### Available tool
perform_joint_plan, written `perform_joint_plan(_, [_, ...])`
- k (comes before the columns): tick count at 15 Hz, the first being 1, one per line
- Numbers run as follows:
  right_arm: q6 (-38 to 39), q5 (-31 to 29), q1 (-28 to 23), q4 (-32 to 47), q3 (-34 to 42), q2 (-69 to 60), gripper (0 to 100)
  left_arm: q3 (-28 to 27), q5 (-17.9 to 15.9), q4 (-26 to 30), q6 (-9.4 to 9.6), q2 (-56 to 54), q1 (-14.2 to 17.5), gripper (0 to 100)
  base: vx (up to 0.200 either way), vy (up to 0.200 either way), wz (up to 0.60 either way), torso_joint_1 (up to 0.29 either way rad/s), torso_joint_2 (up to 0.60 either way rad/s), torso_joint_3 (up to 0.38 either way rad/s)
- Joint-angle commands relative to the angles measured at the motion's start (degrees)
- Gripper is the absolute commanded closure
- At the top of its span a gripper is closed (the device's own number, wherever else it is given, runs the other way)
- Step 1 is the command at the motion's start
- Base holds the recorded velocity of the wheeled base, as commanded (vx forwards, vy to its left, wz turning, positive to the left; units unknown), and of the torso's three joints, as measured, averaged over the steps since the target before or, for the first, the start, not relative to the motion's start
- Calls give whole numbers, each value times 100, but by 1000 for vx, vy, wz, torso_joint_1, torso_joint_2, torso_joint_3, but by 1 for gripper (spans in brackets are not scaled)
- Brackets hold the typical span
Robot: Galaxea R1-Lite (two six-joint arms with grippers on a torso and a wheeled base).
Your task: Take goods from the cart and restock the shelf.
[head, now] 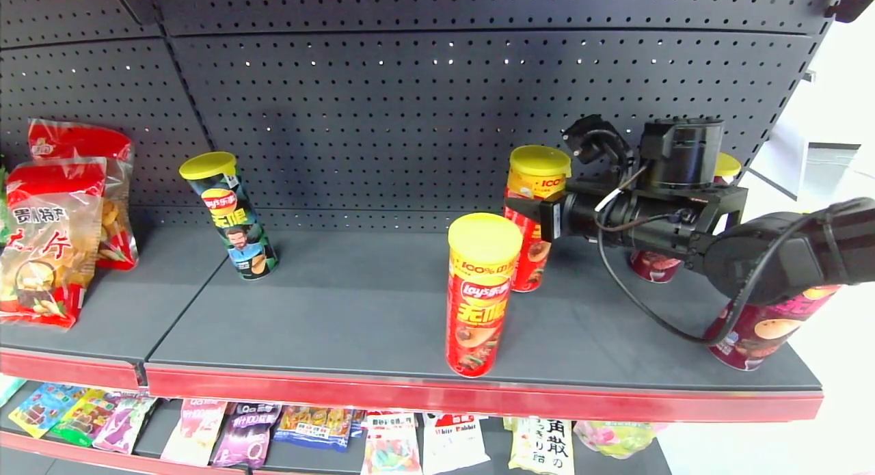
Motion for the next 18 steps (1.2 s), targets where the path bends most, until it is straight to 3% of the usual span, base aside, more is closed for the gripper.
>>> perform_joint_plan(1, [-2,1,15,-1,-150,219,100,5,-3,-1,-5,24,0,0,0,0,0,0,0,0])
perform_joint_plan(15, [174,124,244,-19,-721,764,100,5,6,-1,-5,24,0,0,0,0,0,0,0,0])
perform_joint_plan(18, [191,107,244,-370,-695,879,100,5,-3,-1,-5,24,0,0,0,0,0,0,0,0])
